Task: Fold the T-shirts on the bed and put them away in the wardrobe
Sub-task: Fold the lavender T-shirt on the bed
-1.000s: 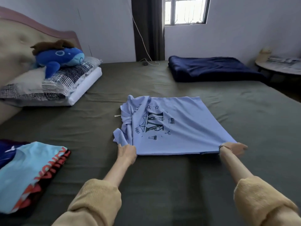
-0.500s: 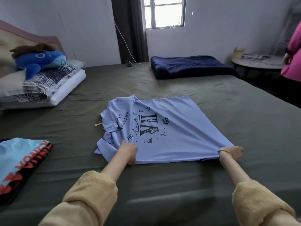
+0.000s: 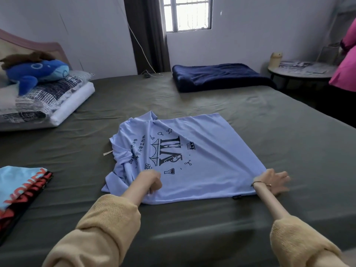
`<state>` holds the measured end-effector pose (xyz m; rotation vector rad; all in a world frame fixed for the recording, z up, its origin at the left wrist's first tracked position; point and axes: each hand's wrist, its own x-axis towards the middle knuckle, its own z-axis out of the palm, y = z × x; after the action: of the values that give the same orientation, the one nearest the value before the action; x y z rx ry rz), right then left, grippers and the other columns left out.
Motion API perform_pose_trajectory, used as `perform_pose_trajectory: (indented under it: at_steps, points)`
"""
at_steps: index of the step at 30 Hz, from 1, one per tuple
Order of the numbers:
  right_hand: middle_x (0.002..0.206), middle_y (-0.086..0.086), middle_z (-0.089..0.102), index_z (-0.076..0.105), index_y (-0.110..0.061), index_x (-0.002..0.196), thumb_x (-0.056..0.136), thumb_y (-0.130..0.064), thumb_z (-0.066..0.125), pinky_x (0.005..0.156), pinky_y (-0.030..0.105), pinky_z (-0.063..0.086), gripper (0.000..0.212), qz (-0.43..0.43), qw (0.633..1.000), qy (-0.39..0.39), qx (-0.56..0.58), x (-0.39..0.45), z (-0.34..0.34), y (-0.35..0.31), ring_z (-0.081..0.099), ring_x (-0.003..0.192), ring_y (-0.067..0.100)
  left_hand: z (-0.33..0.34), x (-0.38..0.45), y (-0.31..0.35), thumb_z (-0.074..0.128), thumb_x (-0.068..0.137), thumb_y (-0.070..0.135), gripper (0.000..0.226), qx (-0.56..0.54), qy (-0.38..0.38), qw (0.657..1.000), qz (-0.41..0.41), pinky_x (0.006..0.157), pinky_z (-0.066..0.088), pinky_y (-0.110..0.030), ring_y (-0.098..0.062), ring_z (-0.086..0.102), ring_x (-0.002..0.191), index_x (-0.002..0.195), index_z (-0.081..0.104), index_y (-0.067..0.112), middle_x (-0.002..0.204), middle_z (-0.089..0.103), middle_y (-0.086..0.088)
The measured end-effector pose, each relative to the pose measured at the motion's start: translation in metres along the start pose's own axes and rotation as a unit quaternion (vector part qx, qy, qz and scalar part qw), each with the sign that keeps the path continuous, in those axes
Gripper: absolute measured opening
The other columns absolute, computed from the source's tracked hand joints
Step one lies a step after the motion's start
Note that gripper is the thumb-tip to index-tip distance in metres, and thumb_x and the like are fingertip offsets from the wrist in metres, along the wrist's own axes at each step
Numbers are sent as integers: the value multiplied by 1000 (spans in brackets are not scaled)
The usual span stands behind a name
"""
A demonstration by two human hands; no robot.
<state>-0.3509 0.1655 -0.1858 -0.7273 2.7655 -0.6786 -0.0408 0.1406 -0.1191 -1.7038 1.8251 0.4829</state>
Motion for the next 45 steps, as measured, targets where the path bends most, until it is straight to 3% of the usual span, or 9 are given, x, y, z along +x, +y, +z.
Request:
perform_pose_trajectory:
  at_steps: [7,9,12,21,25,29,37,42,45]
  points:
    - [118,4,53,62,-20,107,86,-12,45,105,40,25,28,-165,973,-40,-157,13,20,-23,42,117,19,-10,34,36,41,87,7,23,3,163,985,61,88,46,-36,-30,58,108,100,60,6,116,61,-14]
    - [117,2,52,60,-22,108,87,-12,44,106,41,25,29,-203,964,-35,-170,23,28,-35,43,116,18,-18,50,44,41,88,7,26,2,189,980,69,85,46,-36,-31,58,107,106,60,3,113,61,-13]
    - [122,2,48,58,-24,111,88,-14,44,104,38,26,29,-248,955,-46,-159,43,42,-54,39,120,16,-29,76,52,39,88,5,17,-2,219,973,78,67,41,-32,-30,58,91,86,56,9,90,55,-9]
    - [131,12,41,41,-6,123,88,-16,52,96,37,37,38,-277,952,-116,-63,131,97,-152,35,125,26,-63,172,55,40,92,8,22,-127,387,913,11,88,42,-27,-15,53,102,109,53,12,111,55,0]
    - [137,17,38,36,-1,129,88,-19,56,104,42,34,50,-273,952,-130,-47,165,118,-189,32,129,30,-59,198,52,36,87,10,19,-115,390,913,23,70,41,-20,-10,47,85,102,47,16,103,54,2]
    - [138,22,39,35,1,132,84,-18,64,104,36,27,60,-277,950,-140,17,192,134,-225,34,129,35,-67,212,47,37,86,12,23,-68,354,930,68,78,39,-26,-17,53,95,107,46,13,107,53,-2]
    - [124,20,52,66,-10,112,87,1,50,102,38,35,32,-377,912,-161,3,210,167,-278,45,121,35,-82,223,40,39,88,19,30,-20,257,962,92,91,39,-35,-28,54,110,114,50,10,121,56,-8]
    - [122,27,52,63,7,112,82,7,46,96,39,40,35,-374,917,-137,2,230,167,-280,48,117,39,-78,225,43,38,89,18,25,-22,262,961,87,85,37,-33,-28,55,107,111,48,11,116,54,-8]
    - [128,31,47,55,12,117,84,5,47,99,35,31,35,-332,932,-142,6,237,166,-273,45,119,41,-76,225,42,38,89,16,18,-27,271,958,90,76,32,-30,-27,55,100,105,45,12,110,53,-6]
